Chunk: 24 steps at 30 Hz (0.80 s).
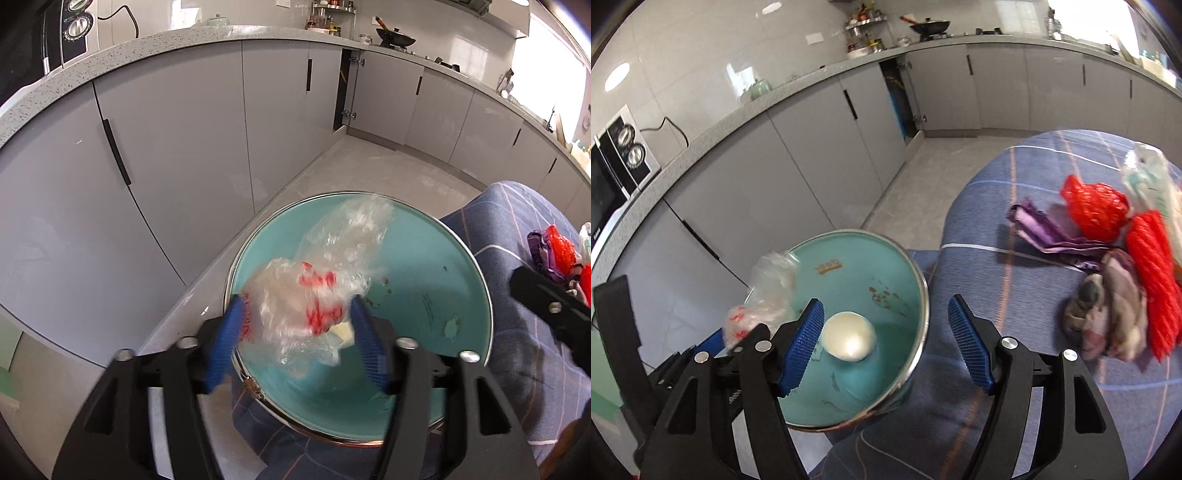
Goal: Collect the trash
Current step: 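Carry the cup and bag over the teal bin and open both tools, then move both tools back toward the trash pile on the table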
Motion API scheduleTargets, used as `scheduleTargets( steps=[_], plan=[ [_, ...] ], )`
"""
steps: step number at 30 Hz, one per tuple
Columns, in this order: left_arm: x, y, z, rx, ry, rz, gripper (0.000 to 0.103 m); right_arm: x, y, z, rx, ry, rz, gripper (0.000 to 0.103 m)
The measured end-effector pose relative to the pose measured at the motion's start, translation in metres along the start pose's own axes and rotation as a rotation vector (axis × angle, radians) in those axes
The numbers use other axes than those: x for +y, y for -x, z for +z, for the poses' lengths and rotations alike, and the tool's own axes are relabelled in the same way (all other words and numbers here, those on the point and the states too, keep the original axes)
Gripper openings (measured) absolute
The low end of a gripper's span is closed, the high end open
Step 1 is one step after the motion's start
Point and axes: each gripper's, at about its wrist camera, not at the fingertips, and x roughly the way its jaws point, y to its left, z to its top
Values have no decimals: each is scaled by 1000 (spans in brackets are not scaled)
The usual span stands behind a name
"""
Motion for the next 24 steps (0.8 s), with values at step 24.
scheduleTargets(
  steps=[24],
  plan=[
    [-43,52,-11,-94,-78,10,97,-45,82,-16,-184,-50,-98,85]
  ],
)
